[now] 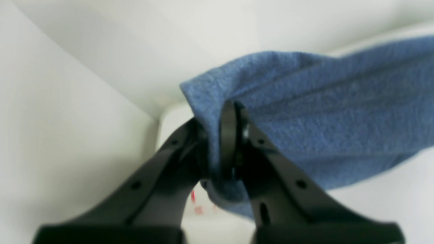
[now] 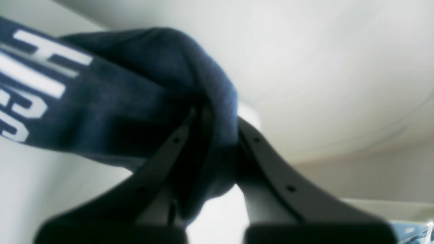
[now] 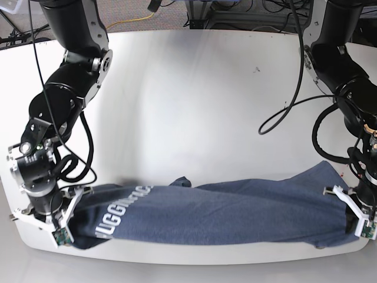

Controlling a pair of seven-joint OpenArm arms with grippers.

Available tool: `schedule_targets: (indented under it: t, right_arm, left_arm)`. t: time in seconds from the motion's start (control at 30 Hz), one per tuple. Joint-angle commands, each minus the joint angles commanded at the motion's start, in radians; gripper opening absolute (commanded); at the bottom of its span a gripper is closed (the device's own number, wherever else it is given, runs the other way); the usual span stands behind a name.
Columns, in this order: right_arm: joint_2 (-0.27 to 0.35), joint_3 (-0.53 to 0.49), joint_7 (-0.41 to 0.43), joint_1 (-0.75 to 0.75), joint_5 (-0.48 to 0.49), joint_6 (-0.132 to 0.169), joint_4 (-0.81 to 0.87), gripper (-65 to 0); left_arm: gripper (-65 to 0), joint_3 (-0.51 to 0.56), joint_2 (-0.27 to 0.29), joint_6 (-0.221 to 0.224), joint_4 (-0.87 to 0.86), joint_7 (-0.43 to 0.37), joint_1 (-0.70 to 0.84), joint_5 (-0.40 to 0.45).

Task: Fold the T-shirt properly
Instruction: 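Lay the navy shirt flat with both grippers and release it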

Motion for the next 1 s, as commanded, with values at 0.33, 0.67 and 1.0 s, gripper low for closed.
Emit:
schedule_targets:
  t: [0.33, 0.67, 1.0]
  right_arm:
    - [-0.003, 0.184, -0.026, -0.336, 0.311, 0.0, -0.009, -65.0]
    - [0.014, 0.222, -0.028, -0.606, 0.68, 0.0, -0.009, -65.0]
    - [0.13, 0.213, -0.04, -0.802, 0.979, 0.0, -0.015, -65.0]
  left_arm:
    - [-65.0, -0.061, 0.0, -0.062, 0.034, 0.0, 0.318, 0.0]
    - [-65.0, -0.15, 0.0, -0.062, 0.034, 0.0, 0.548, 0.0]
    - [-65.0, -0.186, -0.006, -0.062, 0.025, -0.002, 0.684, 0.005]
